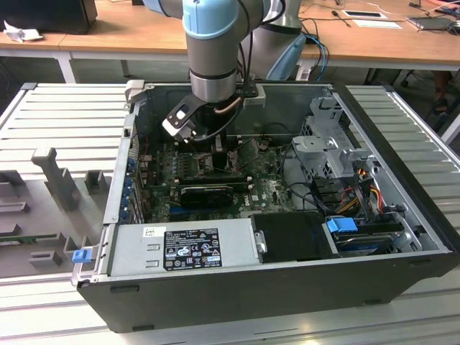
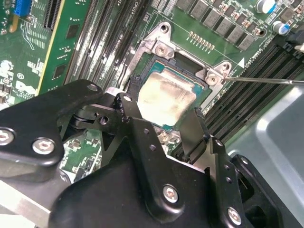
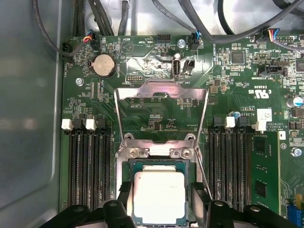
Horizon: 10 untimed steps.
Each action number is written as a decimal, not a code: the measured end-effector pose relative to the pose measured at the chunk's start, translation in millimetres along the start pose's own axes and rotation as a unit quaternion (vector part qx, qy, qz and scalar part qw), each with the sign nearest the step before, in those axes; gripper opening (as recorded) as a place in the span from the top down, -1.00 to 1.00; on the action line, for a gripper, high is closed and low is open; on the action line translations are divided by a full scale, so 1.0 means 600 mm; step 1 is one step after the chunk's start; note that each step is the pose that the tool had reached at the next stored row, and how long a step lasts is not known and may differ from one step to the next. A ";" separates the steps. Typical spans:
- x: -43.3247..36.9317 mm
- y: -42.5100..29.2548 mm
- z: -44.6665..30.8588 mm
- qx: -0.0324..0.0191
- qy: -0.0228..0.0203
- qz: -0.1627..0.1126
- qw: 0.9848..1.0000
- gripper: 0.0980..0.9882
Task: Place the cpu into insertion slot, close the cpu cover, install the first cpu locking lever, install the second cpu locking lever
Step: 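Place the cpu into insertion slot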
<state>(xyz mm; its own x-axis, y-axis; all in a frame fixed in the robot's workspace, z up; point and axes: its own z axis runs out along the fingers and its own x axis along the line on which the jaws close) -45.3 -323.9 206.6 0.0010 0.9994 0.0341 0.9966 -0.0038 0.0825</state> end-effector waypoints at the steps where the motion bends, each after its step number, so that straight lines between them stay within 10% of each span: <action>1: 0.000 0.000 -0.002 0.000 0.000 0.000 1.000 -0.14; 5: 0.001 0.001 -0.016 0.000 0.000 0.000 1.000 -0.10; 10: 0.001 0.002 -0.023 0.000 0.000 0.000 1.000 0.46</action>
<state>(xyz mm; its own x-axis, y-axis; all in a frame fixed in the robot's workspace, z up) -45.3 -323.9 220.5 0.0009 0.9994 0.0341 0.9966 -0.0037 0.0825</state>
